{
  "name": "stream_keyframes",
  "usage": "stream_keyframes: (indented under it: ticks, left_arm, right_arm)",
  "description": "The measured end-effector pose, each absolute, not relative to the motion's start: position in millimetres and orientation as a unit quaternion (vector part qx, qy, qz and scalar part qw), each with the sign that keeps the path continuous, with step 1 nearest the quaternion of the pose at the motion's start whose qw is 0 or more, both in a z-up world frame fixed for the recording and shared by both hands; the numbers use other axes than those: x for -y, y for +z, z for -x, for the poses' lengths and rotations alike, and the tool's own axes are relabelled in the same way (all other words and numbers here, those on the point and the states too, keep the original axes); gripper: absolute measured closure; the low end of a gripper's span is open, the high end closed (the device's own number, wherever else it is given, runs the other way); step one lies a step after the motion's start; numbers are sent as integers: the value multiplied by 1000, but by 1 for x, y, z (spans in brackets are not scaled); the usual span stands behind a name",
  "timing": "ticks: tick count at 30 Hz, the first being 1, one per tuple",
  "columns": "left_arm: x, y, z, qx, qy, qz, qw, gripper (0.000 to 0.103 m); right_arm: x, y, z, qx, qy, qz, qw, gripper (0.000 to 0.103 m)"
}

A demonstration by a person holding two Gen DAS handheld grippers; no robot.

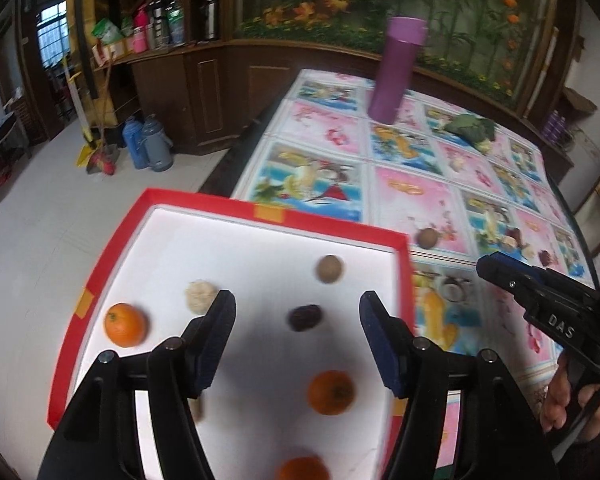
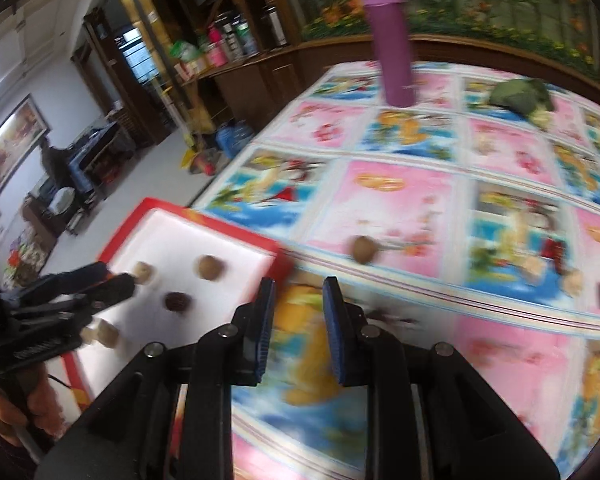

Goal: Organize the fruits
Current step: 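Grasp a tan pastry with the left tool while the right tool grasps a tan cube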

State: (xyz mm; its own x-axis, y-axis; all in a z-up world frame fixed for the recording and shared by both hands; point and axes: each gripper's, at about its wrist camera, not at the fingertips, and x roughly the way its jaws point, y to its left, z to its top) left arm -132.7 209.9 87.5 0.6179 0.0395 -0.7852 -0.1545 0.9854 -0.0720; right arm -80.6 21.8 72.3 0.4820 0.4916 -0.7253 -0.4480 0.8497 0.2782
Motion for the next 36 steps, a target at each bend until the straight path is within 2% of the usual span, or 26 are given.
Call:
stream_keyframes:
  ticks: [3, 15, 31, 34, 36]
  left_arm:
    - [-184, 93, 130, -431, 21, 55, 900, 35]
    - [-83, 81, 88, -456, -56, -10, 888, 34]
    - [-22, 57, 24, -485, -83, -42, 870, 34]
    - [-20, 53, 19, -490, -86, -41, 867, 34]
    - [-19, 52, 16, -490, -86, -42, 866, 34]
  right_arm:
    - [20, 68, 79, -429, 239, -39, 870, 76]
    - [172, 43, 66, -442, 115, -107, 883, 77]
    - [157, 27, 13, -454, 160, -76, 873, 77]
    - [154, 24, 8, -458, 160, -73, 872, 68]
    - [153, 21, 5, -454, 166, -77, 872, 68]
